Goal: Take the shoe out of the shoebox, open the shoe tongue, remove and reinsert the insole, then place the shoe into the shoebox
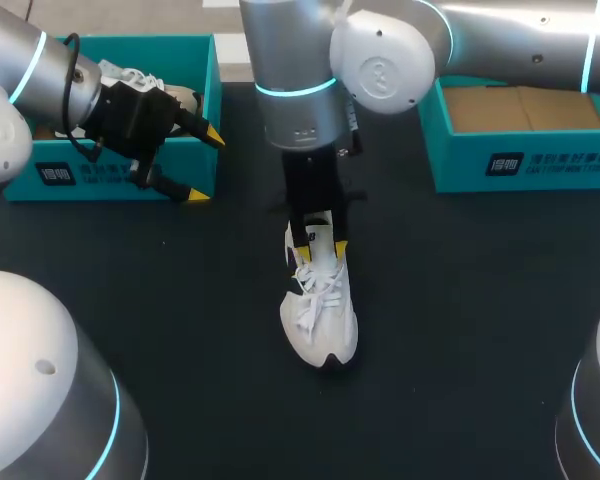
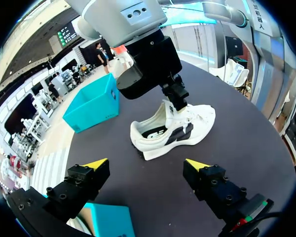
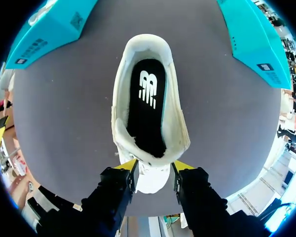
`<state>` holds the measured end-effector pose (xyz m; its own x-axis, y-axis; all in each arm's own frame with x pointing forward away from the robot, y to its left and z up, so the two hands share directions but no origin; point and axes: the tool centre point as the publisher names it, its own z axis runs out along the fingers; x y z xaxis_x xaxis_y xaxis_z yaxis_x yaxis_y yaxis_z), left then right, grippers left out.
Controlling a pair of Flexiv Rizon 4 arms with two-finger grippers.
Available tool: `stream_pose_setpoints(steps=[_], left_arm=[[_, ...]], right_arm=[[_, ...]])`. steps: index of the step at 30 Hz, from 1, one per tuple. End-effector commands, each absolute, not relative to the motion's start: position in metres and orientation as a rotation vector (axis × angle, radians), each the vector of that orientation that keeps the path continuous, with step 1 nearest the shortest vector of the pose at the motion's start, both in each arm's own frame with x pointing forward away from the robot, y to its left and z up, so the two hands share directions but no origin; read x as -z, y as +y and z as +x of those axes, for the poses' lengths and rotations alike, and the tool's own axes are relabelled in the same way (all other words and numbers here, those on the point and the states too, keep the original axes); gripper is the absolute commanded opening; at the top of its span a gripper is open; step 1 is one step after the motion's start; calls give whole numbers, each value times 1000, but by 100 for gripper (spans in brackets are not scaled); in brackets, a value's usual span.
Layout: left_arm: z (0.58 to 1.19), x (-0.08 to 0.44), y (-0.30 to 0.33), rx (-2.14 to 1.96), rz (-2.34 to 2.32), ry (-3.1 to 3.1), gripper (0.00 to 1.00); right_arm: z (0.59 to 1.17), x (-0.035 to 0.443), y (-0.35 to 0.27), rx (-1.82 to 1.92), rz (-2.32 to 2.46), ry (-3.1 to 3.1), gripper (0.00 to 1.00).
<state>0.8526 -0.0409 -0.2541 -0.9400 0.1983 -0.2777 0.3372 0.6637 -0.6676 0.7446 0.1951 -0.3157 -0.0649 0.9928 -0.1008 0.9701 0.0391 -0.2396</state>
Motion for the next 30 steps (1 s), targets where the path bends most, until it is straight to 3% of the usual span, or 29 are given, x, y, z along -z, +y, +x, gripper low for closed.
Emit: stream_pose_setpoints(steps=[1, 10, 13, 23, 28, 30], left_arm=[[852, 254, -41, 1135, 439, 2699, 100], [852, 254, -41, 1135, 439, 2699, 100], [852, 254, -41, 1135, 439, 2699, 100], [852, 254, -41, 1135, 439, 2699, 100], [852, 254, -41, 1135, 439, 2699, 100], [852, 254, -41, 1135, 439, 2699, 100]], right_arm=[[754, 322, 196, -377, -2066, -2205, 28], [758, 300, 185, -310, -2084, -2269, 28], [767, 307, 186, -282, -2067, -2284, 33], [780, 322, 193, -209, -1966, -2312, 31], [777, 293, 183, -105, -1841, -2559, 43], [780, 284, 184, -58, -1539, -2768, 52]])
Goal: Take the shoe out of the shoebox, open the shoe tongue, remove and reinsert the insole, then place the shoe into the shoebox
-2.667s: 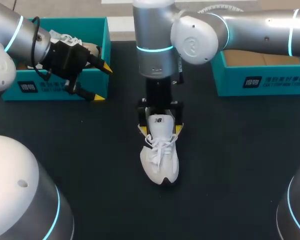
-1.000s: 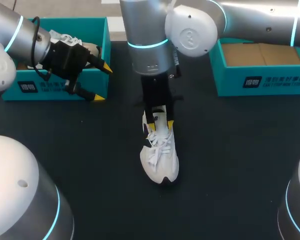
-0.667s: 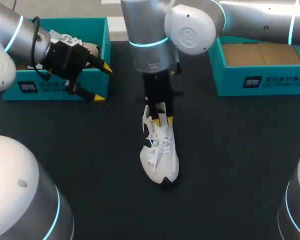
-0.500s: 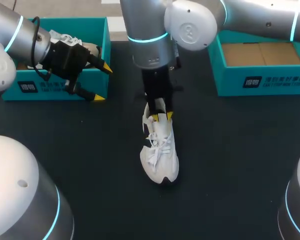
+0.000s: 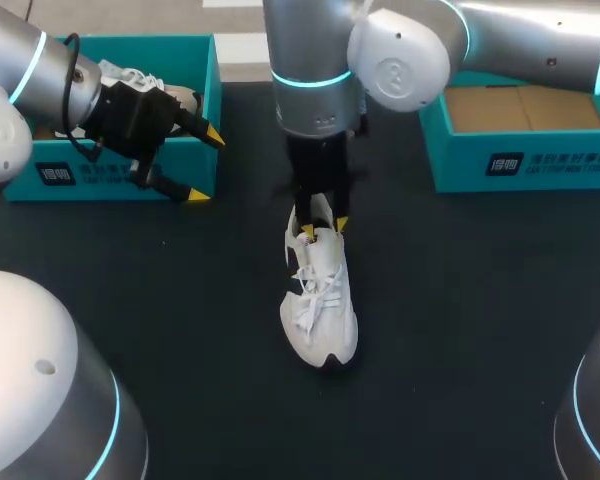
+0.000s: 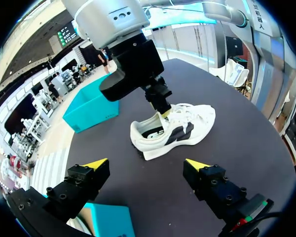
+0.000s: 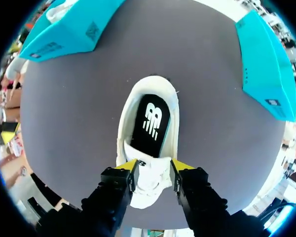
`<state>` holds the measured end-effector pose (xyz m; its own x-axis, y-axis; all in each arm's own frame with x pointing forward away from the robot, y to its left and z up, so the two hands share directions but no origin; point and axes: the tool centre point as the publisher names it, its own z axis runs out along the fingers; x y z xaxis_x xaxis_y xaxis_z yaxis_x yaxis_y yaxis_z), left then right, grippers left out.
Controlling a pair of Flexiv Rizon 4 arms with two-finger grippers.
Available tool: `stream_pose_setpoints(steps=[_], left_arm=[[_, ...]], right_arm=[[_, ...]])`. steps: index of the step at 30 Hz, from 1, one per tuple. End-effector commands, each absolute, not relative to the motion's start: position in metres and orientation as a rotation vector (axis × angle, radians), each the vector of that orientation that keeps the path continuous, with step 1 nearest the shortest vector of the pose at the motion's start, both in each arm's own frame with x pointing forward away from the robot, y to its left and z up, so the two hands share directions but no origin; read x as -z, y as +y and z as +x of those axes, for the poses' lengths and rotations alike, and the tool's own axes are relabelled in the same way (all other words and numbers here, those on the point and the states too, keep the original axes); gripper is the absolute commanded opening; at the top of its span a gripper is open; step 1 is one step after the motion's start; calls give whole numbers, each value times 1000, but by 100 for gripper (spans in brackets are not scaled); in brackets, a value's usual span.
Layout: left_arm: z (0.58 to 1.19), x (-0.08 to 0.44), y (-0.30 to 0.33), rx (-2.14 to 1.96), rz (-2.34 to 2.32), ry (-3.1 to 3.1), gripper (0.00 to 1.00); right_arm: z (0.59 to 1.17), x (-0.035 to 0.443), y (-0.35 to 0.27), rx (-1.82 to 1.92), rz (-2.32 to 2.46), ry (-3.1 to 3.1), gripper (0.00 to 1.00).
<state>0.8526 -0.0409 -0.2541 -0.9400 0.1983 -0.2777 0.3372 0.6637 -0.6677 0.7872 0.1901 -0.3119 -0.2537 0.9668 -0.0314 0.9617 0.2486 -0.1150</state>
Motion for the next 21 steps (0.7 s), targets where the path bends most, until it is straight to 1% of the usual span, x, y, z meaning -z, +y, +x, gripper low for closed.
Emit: stream_pose_setpoints(steps=[1, 2, 3, 4, 18, 19, 21], left_arm=[[852, 254, -41, 1135, 439, 2699, 100], [852, 254, -41, 1135, 439, 2699, 100], [852, 254, -41, 1135, 439, 2699, 100], [852, 254, -41, 1135, 439, 2699, 100], [852, 254, -41, 1135, 439, 2699, 100], [852, 254, -41, 1135, 439, 2699, 100], [852, 254, -41, 1135, 439, 2699, 100]], right_arm=[[782, 282, 186, -87, -1420, -2842, 60], [783, 279, 192, -170, -1192, -2987, 87], [784, 278, 194, -224, -1004, -3055, 100], [787, 280, 193, -387, -972, -3065, 100], [787, 280, 193, -387, -972, -3065, 100], [789, 281, 197, -303, -890, -3119, 100], [799, 273, 201, -276, -764, -3216, 100]])
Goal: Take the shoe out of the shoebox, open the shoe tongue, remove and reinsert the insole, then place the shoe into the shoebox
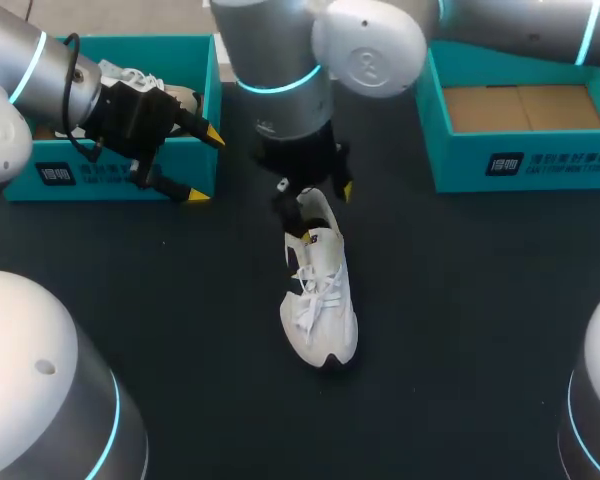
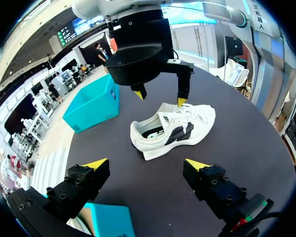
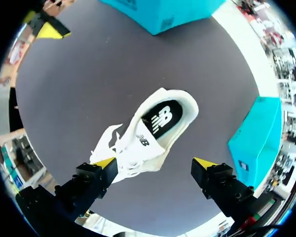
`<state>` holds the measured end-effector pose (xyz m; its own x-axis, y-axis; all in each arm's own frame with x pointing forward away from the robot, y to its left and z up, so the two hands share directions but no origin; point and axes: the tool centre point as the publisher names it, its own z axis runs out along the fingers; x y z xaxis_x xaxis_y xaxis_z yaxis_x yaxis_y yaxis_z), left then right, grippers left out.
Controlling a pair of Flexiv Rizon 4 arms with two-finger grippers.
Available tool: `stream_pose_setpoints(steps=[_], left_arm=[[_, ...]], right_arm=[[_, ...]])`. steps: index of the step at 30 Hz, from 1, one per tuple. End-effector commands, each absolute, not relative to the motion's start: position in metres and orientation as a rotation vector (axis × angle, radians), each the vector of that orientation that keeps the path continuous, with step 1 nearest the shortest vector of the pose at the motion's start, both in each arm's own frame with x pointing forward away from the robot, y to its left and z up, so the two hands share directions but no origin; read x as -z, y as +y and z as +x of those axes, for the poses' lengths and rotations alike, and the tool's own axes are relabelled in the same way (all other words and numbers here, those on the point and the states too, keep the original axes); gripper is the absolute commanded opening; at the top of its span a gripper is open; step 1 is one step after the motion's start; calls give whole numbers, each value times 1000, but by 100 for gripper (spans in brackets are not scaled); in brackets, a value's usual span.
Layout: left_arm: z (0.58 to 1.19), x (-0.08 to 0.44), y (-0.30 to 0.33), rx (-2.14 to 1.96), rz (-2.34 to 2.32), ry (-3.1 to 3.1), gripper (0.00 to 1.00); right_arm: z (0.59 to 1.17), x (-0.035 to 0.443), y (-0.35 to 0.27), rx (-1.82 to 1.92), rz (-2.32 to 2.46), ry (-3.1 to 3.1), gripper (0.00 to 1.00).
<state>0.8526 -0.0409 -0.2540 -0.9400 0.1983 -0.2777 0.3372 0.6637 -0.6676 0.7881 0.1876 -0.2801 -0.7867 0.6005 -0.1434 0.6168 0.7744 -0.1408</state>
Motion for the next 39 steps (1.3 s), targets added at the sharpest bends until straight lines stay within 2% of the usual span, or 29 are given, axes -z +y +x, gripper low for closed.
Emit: stream_pose_setpoints(steps=[1, 6, 13, 32, 34, 35, 39], left_arm=[[852, 254, -41, 1135, 439, 2699, 100], [852, 254, -41, 1135, 439, 2699, 100], [852, 254, -41, 1135, 439, 2699, 100], [852, 254, -41, 1135, 439, 2699, 100], [852, 254, -41, 1135, 439, 2699, 100], [852, 254, -41, 1135, 439, 2699, 100], [852, 254, -41, 1135, 439, 2699, 100]], right_arm=[[806, 269, 200, 215, 657, 2859, 100], [838, 261, 193, 138, 579, 2815, 100], [873, 287, 192, 84, 412, 2830, 100], [895, 356, 192, 116, 263, 2872, 100], [894, 360, 190, 132, 261, 2885, 79], [894, 362, 190, 136, 262, 2886, 49], [893, 368, 194, 126, 239, 2888, 28]])
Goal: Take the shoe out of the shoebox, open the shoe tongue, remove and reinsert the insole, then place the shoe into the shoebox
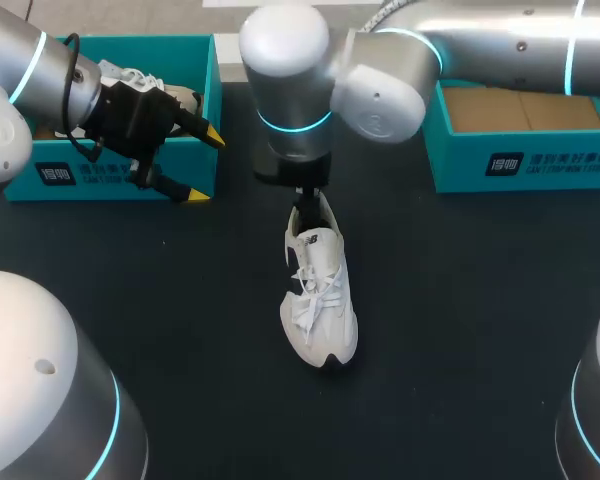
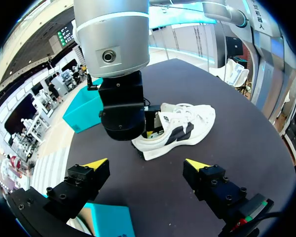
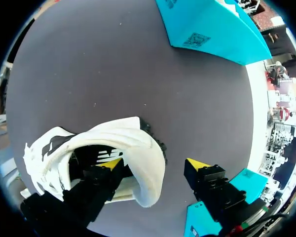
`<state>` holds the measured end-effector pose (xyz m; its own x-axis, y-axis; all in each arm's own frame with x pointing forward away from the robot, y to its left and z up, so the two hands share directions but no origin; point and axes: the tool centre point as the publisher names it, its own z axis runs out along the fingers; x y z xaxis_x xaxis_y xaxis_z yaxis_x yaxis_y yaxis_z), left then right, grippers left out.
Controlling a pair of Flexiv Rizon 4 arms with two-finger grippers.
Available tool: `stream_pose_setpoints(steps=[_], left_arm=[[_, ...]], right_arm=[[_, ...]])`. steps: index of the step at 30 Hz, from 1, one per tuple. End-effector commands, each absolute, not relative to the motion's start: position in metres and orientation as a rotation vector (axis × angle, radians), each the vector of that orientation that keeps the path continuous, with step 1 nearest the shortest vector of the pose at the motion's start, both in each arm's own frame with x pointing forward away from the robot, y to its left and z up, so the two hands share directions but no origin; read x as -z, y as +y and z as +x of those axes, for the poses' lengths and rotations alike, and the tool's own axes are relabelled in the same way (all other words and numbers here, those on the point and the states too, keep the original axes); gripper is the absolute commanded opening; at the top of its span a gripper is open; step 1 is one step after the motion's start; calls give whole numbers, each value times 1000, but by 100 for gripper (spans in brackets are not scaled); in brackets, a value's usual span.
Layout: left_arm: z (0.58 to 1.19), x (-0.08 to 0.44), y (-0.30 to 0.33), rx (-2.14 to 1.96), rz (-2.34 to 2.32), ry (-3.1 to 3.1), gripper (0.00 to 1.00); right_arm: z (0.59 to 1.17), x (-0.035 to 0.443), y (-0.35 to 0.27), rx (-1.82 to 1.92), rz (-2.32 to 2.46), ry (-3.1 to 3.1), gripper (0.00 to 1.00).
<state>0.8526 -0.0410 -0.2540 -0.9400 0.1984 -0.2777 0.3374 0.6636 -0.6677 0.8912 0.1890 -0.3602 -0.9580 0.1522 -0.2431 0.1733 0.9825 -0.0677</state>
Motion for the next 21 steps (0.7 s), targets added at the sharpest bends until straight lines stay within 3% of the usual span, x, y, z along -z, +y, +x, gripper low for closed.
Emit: stream_pose_setpoints(steps=[1, 4, 12, 21], left_arm=[[852, 254, -41, 1135, 439, 2699, 100], [852, 254, -41, 1135, 439, 2699, 100], [852, 254, -41, 1135, 439, 2699, 100], [852, 254, -41, 1135, 439, 2699, 100]], right_arm=[[892, 370, 195, 127, 248, 2890, 19], [890, 381, 193, 148, 275, 2907, 0], [886, 365, 186, 188, 321, 2877, 0], [886, 289, 173, 179, 362, 2857, 0]])
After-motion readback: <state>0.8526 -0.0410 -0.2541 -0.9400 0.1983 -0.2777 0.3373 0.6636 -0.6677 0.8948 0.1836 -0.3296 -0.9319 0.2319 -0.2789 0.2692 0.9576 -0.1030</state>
